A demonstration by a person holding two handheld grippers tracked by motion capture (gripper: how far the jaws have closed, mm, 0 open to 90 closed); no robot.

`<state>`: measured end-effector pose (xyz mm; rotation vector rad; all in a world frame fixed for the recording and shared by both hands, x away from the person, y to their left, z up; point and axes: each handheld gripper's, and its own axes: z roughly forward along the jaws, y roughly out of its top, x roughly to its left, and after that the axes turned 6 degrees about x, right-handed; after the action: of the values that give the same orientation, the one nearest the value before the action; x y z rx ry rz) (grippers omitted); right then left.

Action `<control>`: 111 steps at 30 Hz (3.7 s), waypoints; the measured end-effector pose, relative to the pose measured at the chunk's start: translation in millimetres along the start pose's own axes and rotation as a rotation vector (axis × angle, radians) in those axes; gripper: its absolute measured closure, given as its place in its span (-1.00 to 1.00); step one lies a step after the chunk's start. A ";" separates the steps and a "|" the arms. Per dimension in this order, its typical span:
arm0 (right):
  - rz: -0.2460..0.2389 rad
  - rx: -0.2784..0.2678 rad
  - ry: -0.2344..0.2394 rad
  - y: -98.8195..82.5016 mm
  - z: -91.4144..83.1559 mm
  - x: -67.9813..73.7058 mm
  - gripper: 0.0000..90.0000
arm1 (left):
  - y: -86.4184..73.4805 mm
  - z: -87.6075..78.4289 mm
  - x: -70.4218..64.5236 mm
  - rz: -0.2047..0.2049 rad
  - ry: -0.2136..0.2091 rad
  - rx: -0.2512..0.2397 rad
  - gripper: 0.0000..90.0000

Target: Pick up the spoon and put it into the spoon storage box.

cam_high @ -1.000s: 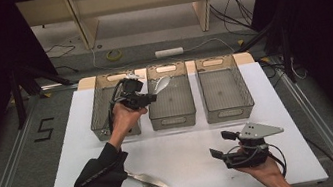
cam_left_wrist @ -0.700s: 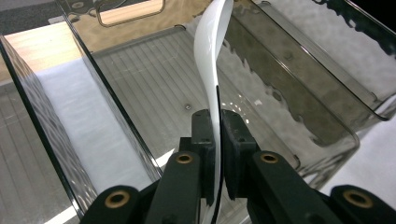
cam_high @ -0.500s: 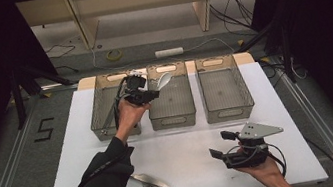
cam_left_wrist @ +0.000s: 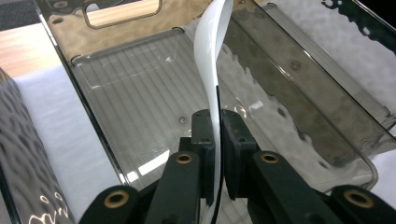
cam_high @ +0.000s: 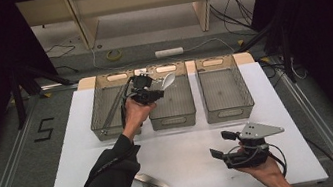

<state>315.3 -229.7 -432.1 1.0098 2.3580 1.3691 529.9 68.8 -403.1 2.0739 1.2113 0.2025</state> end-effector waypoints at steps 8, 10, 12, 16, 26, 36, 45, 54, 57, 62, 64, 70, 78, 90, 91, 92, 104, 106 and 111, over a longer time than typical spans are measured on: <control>-0.004 0.005 0.005 0.6 0.5 0.8 -0.42 | 1.6 9.1 -0.7 -0.022 0.009 0.004 0.85; -0.002 0.004 0.005 0.4 0.3 0.5 -0.42 | 1.6 10.9 -0.9 -0.026 0.013 0.005 0.84; -0.002 0.004 0.005 0.4 0.3 0.5 -0.42 | 1.8 11.4 -1.6 -0.033 0.012 -0.015 0.79; -0.006 0.005 0.007 0.4 0.2 1.0 -0.42 | 5.0 8.0 -5.9 -0.013 0.001 -0.016 0.47; -0.005 0.005 0.003 -0.3 -0.5 1.1 -0.42 | 1.5 -27.9 -13.5 0.073 -0.073 -0.004 -0.25; 0.000 0.004 -0.003 -1.1 -1.1 2.1 -0.42 | -20.4 -74.0 -13.8 0.157 -0.104 -0.025 -0.46; -0.002 0.006 0.001 -0.4 -1.0 2.7 -0.42 | -36.3 -88.9 -9.8 0.199 -0.110 -0.009 -0.53; 0.000 0.005 0.001 -0.1 -0.6 2.3 -0.42 | -60.0 -103.5 -4.3 0.258 -0.089 0.043 -0.59; 0.000 0.008 0.002 -0.2 -0.4 2.4 -0.42 | -70.7 -108.5 -2.5 0.291 -0.065 0.079 -0.60; 0.001 0.007 0.000 -0.3 -0.1 2.9 -0.42 | -84.7 -115.3 -0.2 0.297 -0.061 0.113 -0.61; 0.000 0.007 -0.001 -0.3 -0.4 3.1 -0.42 | -88.8 -117.3 -0.3 0.305 -0.066 0.125 -0.62; 0.003 0.008 0.000 -0.9 -0.8 2.3 -0.42 | -98.3 -120.6 -1.9 0.323 -0.071 0.143 -0.62; 0.001 0.003 -0.001 -0.8 -1.1 2.8 -0.42 | -112.5 -117.3 2.6 0.313 -0.071 0.186 -0.63; 0.003 -0.003 -0.003 -1.5 -2.3 2.8 -0.42 | -126.2 -121.1 8.1 0.339 -0.046 0.260 -0.63; 0.002 -0.003 -0.003 -1.6 -2.3 2.8 -0.42 | -127.4 -121.1 8.5 0.338 -0.048 0.269 -0.63; 0.000 -0.003 -0.003 -1.7 -2.4 2.8 -0.42 | -128.7 -121.1 9.2 0.345 -0.045 0.278 -0.63; 0.001 0.000 -0.005 -2.9 -3.1 1.5 -0.42 | -143.5 -117.7 11.5 0.362 -0.036 0.342 -0.63; 0.002 0.000 -0.005 -2.9 -3.4 1.5 -0.42 | -144.9 -118.0 12.2 0.365 -0.036 0.348 -0.63; 0.005 0.000 -0.003 -2.8 -2.7 1.7 -0.42 | -148.8 -118.4 12.7 0.367 -0.029 0.368 -0.64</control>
<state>311.3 -231.3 -432.8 1.0174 2.3555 1.3679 378.3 183.6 -415.6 2.6044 0.8902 0.1232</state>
